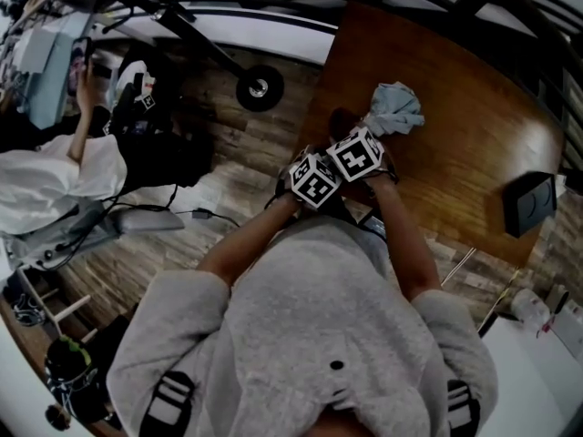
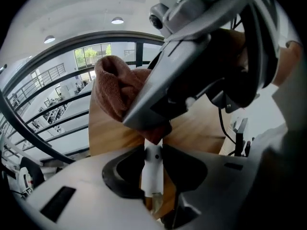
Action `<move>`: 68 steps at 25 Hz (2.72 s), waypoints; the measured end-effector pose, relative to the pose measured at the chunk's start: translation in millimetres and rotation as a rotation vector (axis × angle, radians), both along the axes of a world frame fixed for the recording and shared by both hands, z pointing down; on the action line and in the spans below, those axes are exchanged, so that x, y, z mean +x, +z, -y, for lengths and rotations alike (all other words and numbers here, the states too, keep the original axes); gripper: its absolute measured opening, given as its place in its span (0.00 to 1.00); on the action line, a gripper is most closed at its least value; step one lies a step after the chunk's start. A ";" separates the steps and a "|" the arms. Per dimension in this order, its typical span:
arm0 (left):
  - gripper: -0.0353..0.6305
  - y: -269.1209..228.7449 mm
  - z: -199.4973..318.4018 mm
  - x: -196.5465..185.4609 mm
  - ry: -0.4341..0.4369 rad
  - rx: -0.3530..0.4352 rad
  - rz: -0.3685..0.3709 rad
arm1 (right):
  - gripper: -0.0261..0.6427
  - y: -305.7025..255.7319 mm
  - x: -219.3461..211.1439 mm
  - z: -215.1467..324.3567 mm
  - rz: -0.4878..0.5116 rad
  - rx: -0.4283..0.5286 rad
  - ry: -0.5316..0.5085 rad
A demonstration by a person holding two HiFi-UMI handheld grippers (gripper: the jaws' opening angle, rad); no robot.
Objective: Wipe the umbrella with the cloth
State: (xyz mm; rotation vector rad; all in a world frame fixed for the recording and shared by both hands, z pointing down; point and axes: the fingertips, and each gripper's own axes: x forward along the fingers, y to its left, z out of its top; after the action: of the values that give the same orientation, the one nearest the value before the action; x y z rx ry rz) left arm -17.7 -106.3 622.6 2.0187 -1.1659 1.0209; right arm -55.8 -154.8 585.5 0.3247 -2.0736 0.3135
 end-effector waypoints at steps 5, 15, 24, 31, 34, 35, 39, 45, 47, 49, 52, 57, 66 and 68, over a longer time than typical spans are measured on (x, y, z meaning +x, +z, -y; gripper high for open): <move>0.24 -0.4 3.4 -2.6 -0.013 0.014 -0.008 | 0.22 3.0 12.5 15.7 -0.024 0.005 0.030; 0.25 2.8 5.2 3.8 -0.007 -0.011 -0.036 | 0.22 -17.3 62.8 77.7 0.002 -0.009 0.203; 0.25 3.8 2.1 3.8 -0.014 -0.010 -0.043 | 0.29 -35.4 115.0 144.3 0.039 0.029 0.244; 0.25 5.9 1.4 3.0 -0.020 -0.030 -0.050 | 0.51 -40.8 127.3 148.2 0.145 0.150 0.319; 0.25 5.2 1.9 2.7 -0.022 -0.028 -0.054 | 0.51 -45.9 137.1 158.1 0.138 0.208 0.358; 0.25 4.7 2.9 1.7 -0.021 -0.026 -0.054 | 0.51 -46.4 138.4 162.6 0.137 0.219 0.368; 0.25 6.5 5.0 2.5 -0.024 -0.025 -0.054 | 0.23 -41.3 142.3 164.5 0.128 0.226 0.370; 0.25 6.5 0.9 -0.5 -0.040 -0.040 -0.065 | 0.20 -29.7 96.2 102.0 0.056 0.255 0.157; 0.25 7.2 2.3 0.1 -0.041 -0.026 -0.066 | 0.19 -19.1 75.6 69.6 0.073 0.168 0.101; 0.25 7.2 4.9 -0.3 -0.031 -0.012 -0.068 | 0.19 -11.5 52.6 39.9 0.105 0.086 0.064; 0.25 7.5 2.5 -2.4 -0.026 -0.014 -0.066 | 0.19 -6.7 22.4 1.9 0.167 -0.026 0.020; 0.25 7.3 4.0 0.8 -0.022 -0.016 -0.072 | 0.19 -1.4 31.7 8.3 0.196 -0.075 0.088; 0.25 9.0 7.2 -2.6 -0.021 -0.010 -0.079 | 0.19 -22.0 68.6 81.2 0.230 0.031 0.288; 0.25 8.8 9.9 -4.6 -0.021 -0.011 -0.078 | 0.19 -25.7 79.7 99.9 0.223 0.073 0.316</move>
State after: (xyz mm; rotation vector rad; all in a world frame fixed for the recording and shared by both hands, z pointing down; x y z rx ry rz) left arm -22.3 -116.2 631.4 2.0150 -1.1362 0.9279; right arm 23.8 -254.6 559.8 0.6916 -2.2542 0.4824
